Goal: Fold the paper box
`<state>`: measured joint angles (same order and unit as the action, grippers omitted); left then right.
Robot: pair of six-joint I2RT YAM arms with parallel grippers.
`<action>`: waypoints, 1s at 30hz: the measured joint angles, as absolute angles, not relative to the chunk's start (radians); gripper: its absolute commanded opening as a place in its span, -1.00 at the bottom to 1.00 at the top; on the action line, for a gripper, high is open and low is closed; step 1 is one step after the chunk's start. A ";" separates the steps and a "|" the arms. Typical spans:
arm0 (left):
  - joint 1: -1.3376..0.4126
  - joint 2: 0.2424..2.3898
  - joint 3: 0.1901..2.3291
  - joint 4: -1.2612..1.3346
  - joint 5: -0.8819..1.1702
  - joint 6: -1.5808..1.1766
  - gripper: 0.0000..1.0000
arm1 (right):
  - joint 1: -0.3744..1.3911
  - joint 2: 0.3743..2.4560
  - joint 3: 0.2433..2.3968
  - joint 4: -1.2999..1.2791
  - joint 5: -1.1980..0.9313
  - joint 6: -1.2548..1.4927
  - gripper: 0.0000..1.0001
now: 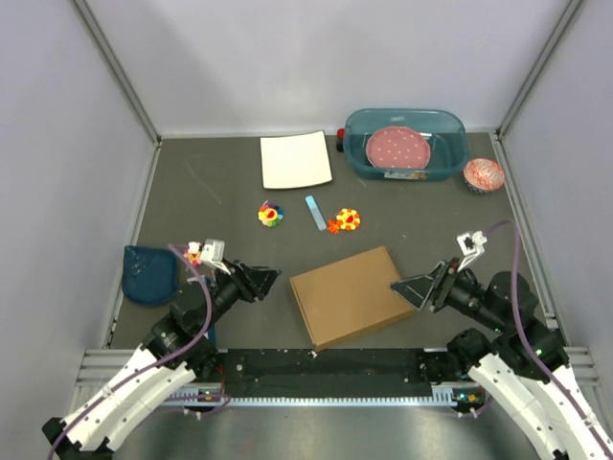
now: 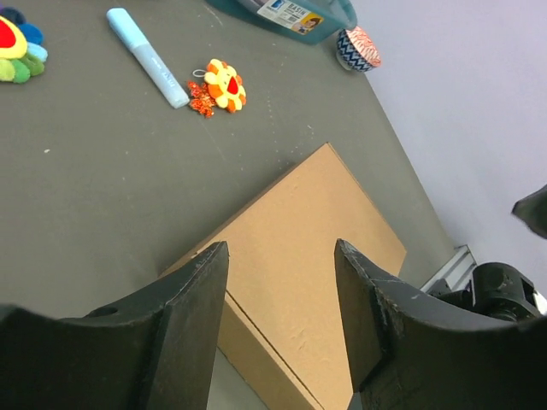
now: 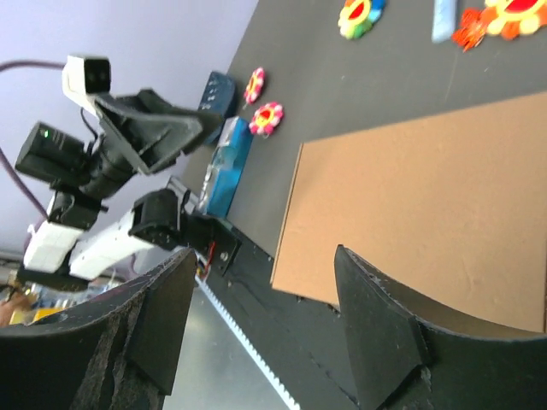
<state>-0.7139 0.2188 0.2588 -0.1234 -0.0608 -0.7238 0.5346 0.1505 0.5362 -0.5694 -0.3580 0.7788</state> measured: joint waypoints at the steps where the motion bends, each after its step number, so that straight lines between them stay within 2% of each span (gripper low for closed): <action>1: -0.714 0.221 0.257 -0.128 -0.063 -0.724 0.13 | 0.535 0.179 0.567 -0.570 -0.338 0.770 0.33; 7: -0.714 0.306 0.257 -0.149 -0.021 -0.751 0.11 | 0.535 0.445 0.621 -0.624 -0.173 0.722 0.39; 10: -0.717 0.378 0.238 -0.146 0.041 -0.792 0.22 | 0.535 0.596 0.585 -0.641 -0.110 0.710 0.42; 11: -0.722 0.393 0.218 -0.140 0.055 -0.810 0.49 | 0.535 0.624 0.573 -0.644 -0.093 0.709 0.43; 15: -0.753 0.411 0.130 -0.133 0.088 -0.870 0.65 | 0.534 0.710 0.534 -0.634 -0.034 0.707 0.45; 18: -0.785 0.447 0.110 -0.113 0.097 -0.897 0.69 | 0.534 0.763 0.516 -0.596 -0.010 0.706 0.45; 21: -0.831 0.529 0.109 -0.043 0.098 -0.918 0.68 | 0.532 0.796 0.483 -0.551 -0.003 0.702 0.45; 28: -0.928 0.763 0.091 0.173 0.086 -0.971 0.34 | 0.527 0.813 0.416 -0.440 -0.038 0.714 0.35; 30: -0.931 0.798 0.091 0.222 0.067 -0.981 0.31 | 0.527 0.804 0.390 -0.398 -0.046 0.719 0.30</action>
<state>-0.9306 0.7979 0.0914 0.2218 0.0669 -0.9810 0.5266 0.8040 0.3904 -0.3977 -0.0456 0.7189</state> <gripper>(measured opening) 0.685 0.684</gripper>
